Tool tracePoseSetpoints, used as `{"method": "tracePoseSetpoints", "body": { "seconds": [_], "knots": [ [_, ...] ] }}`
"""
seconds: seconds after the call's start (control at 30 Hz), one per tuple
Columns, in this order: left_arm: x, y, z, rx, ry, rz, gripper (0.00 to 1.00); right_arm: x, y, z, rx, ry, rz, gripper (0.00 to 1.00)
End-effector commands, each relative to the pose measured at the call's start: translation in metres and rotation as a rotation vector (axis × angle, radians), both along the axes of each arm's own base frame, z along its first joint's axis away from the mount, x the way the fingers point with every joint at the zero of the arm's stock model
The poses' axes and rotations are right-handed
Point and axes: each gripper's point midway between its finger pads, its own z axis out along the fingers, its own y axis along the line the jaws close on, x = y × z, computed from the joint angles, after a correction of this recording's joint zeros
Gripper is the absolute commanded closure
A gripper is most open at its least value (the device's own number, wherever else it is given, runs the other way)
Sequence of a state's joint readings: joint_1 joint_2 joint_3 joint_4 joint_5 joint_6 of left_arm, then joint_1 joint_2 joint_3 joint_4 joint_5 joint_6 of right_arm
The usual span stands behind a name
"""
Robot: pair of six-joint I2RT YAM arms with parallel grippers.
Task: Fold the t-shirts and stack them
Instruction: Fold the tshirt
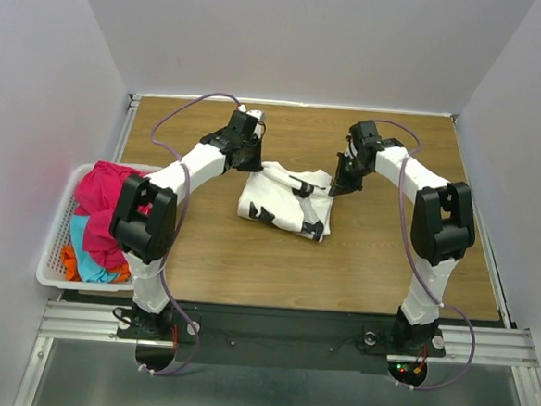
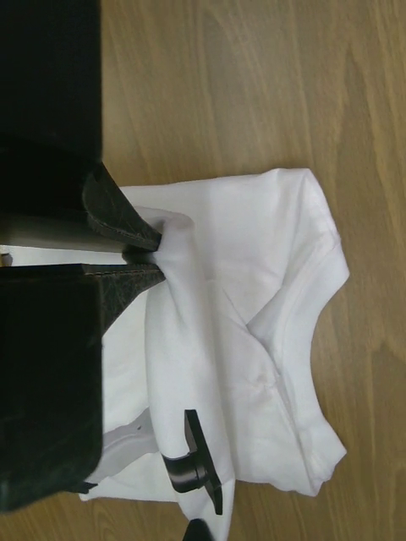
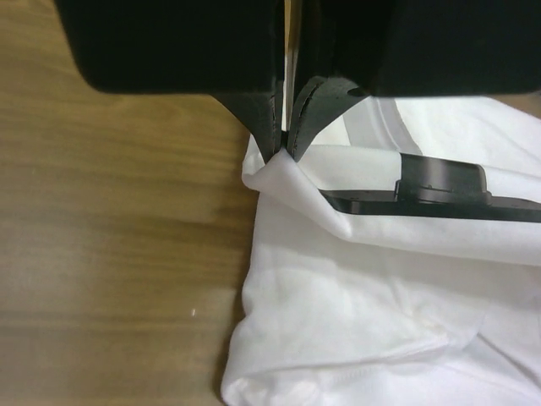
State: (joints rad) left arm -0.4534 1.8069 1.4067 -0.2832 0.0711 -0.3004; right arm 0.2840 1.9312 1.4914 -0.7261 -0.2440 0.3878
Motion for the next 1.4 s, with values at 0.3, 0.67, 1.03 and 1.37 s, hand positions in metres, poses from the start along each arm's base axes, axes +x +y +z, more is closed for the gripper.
{"method": "tracePoseSetpoints", "body": {
  "seconds": [0.3,0.67,1.03,1.37],
  "knots": [
    [0.056,0.028,-0.026,-0.032,-0.022,0.046,1.0,0.059,0.021,0.016,0.141,-0.081,0.034,0.99],
    [0.043,0.036,-0.056,-0.06,0.018,0.082,1.0,0.084,0.041,0.059,0.235,-0.192,0.082,0.94],
    [0.055,0.049,-0.038,-0.046,-0.044,0.149,0.9,0.108,0.042,0.027,0.209,-0.214,0.045,0.82],
    [0.067,0.056,0.067,-0.091,-0.229,0.186,0.23,0.106,0.045,0.083,0.224,-0.341,0.094,0.54]
  ]
}}
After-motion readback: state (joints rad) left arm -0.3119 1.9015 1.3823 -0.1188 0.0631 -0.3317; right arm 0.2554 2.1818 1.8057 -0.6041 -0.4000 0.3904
